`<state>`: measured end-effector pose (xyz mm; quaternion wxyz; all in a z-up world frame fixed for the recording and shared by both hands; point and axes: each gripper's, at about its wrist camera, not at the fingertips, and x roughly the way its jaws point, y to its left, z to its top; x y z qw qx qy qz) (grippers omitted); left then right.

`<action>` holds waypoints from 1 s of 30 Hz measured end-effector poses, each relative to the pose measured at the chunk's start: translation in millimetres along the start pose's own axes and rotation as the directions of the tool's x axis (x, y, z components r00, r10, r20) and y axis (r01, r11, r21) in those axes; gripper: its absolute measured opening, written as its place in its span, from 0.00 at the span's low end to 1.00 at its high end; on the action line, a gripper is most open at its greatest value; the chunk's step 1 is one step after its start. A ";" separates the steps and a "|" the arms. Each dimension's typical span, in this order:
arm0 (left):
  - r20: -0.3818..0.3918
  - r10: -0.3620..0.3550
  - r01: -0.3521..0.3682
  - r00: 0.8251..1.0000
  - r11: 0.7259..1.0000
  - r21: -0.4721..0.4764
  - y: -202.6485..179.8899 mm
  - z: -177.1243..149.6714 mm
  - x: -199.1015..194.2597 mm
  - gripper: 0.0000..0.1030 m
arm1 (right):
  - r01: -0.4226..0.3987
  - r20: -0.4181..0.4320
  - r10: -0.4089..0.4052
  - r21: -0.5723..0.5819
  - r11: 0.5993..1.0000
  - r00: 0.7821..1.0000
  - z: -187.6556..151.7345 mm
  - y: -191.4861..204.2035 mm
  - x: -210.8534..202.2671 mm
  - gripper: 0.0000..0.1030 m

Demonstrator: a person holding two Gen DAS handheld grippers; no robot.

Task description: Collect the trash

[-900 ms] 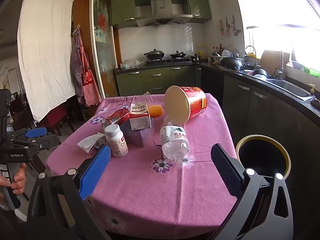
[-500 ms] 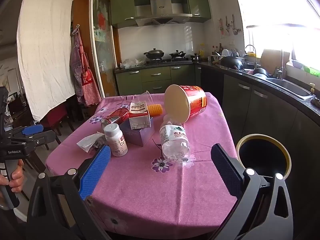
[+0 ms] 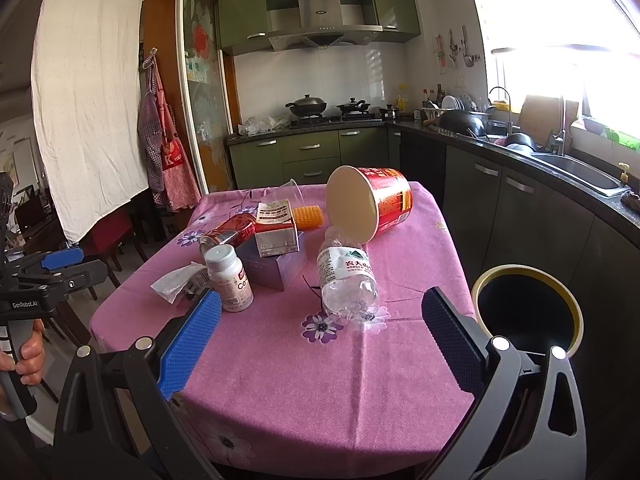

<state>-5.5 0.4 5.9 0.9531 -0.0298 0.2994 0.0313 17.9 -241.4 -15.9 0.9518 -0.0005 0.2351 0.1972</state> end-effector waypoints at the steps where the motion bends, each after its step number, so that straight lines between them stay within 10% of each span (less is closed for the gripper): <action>1: 0.000 0.000 0.000 1.000 1.000 0.000 0.1 0.0 0.0 0.94 | 0.000 -0.001 0.000 0.001 1.000 1.000 0.1 -0.1 0.3 0.96; 30: 0.005 0.000 0.000 1.000 1.000 0.004 0.8 2.1 -2.6 0.94 | 0.004 -0.001 -0.004 0.002 1.000 1.000 -0.9 0.6 1.5 0.96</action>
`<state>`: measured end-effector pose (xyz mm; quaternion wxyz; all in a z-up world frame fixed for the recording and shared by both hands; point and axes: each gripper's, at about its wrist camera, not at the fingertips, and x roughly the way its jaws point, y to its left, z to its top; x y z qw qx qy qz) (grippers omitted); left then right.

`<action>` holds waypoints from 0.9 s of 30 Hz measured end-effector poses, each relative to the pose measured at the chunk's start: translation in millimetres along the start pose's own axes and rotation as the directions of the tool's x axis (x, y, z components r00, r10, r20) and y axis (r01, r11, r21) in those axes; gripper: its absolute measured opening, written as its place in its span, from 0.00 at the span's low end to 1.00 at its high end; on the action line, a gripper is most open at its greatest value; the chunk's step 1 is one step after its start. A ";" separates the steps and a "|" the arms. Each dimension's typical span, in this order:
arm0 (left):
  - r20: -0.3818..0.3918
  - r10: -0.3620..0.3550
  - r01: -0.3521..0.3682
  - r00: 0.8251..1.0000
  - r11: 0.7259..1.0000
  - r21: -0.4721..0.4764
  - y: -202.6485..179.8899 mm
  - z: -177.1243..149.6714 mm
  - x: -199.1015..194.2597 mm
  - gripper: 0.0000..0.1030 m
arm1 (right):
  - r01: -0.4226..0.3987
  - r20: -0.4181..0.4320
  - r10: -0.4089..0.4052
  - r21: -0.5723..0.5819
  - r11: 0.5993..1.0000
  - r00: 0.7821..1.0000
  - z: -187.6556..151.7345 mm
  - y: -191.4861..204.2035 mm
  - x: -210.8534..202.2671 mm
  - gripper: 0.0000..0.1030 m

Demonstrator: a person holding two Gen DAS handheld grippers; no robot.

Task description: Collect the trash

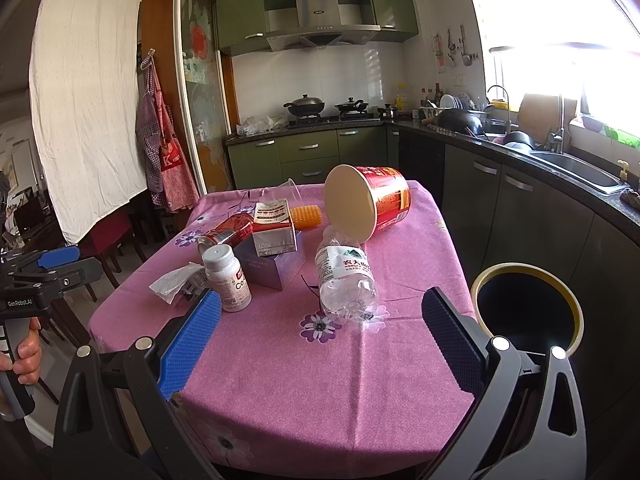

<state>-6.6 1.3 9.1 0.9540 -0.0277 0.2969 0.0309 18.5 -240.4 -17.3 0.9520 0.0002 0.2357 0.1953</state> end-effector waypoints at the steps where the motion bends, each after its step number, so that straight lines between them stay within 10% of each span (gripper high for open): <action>1: 0.001 0.001 -0.001 1.000 1.000 0.001 0.1 0.8 -0.3 0.94 | 0.000 -0.001 0.000 0.000 1.000 1.000 0.1 0.1 0.2 0.96; 27: 0.007 0.009 -0.009 1.000 1.000 0.015 -1.5 2.3 -1.3 0.94 | 0.001 -0.002 -0.001 0.000 1.000 1.000 -1.0 0.1 0.5 0.96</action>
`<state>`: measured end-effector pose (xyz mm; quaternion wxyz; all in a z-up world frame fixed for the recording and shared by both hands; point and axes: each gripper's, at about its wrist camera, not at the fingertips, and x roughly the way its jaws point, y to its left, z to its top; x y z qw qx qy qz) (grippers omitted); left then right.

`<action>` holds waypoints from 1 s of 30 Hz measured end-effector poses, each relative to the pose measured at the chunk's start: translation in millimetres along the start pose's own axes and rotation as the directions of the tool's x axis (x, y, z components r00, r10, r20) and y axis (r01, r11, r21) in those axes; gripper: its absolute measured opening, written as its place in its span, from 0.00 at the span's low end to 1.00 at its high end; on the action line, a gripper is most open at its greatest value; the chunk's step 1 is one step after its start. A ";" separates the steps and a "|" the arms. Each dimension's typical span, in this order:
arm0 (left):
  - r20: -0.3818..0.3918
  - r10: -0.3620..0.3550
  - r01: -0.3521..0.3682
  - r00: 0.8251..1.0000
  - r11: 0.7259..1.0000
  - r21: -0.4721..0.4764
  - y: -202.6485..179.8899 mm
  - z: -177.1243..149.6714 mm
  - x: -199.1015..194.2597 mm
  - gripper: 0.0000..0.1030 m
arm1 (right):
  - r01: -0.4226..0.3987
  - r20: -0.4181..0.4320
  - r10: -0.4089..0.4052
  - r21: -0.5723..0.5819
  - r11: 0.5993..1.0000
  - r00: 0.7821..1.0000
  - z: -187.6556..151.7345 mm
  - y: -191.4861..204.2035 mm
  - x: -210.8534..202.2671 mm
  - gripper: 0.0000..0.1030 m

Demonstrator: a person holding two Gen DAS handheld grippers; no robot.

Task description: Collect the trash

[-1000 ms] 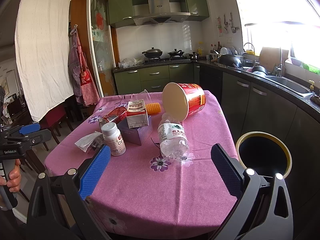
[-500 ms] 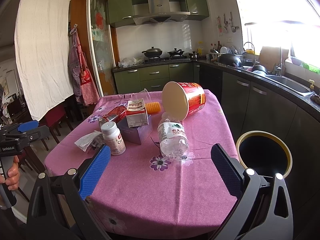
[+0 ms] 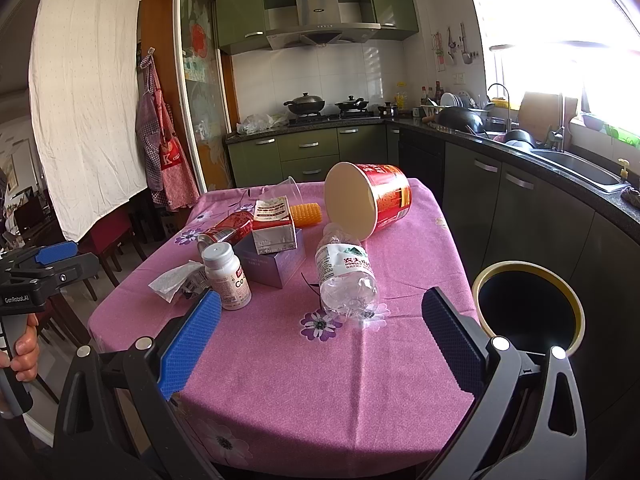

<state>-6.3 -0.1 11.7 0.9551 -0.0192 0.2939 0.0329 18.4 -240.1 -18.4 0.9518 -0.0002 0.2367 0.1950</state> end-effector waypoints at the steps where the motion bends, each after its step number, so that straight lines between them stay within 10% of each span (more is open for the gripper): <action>1: -0.001 -0.001 0.001 1.000 1.000 0.000 -0.4 0.1 0.3 0.94 | 0.001 0.000 -0.001 0.000 1.000 1.000 -0.1 0.1 0.0 0.96; 30: -0.023 0.013 -0.014 1.000 1.000 -0.009 17.4 20.1 35.9 0.94 | 0.064 -0.006 -0.064 -0.005 0.998 0.998 10.3 -13.8 17.2 0.96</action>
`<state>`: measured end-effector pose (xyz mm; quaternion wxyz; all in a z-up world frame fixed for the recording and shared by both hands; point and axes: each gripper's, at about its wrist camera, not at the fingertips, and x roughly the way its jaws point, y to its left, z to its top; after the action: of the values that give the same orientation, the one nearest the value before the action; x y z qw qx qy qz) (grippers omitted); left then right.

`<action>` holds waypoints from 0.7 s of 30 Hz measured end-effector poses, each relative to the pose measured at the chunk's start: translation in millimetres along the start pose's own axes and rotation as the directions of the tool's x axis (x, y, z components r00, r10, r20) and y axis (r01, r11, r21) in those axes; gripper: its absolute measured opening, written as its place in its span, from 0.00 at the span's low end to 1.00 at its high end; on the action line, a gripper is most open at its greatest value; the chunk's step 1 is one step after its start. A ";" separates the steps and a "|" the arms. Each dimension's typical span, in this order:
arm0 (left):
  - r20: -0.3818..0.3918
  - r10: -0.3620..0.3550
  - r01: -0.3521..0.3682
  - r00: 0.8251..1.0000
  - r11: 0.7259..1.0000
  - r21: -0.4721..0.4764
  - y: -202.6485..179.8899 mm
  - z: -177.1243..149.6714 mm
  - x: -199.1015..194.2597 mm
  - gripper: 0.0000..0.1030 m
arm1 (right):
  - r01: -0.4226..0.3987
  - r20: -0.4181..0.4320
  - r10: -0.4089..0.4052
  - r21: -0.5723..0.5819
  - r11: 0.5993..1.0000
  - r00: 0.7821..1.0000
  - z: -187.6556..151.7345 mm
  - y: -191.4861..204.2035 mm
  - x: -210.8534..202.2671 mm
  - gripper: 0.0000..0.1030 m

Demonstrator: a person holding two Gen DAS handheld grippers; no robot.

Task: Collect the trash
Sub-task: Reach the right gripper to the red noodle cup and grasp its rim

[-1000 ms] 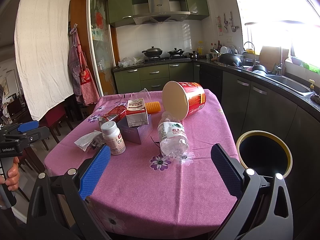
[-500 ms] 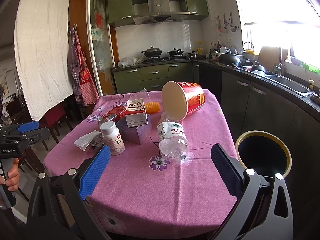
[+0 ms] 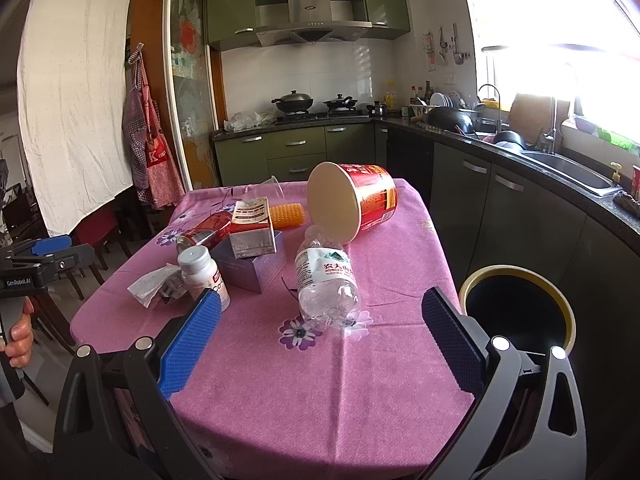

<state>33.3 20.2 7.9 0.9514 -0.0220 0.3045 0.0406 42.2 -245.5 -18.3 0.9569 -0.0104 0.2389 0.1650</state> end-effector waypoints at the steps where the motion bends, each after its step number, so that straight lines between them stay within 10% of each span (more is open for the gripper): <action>1: 0.005 0.008 -0.008 1.000 1.000 0.003 2.8 4.9 4.0 0.94 | 0.010 0.006 -0.010 0.002 1.000 1.000 3.5 -2.3 2.5 0.96; 21: 0.039 0.071 -0.070 0.997 0.997 -0.024 70.4 127.0 156.7 0.94 | 0.072 -0.056 -0.074 -0.031 0.997 0.996 106.4 -34.7 177.1 0.96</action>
<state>227.5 108.8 18.9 0.9550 -0.0210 0.2855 0.0780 248.8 -212.8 -7.6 0.9549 -0.0375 0.2630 0.1329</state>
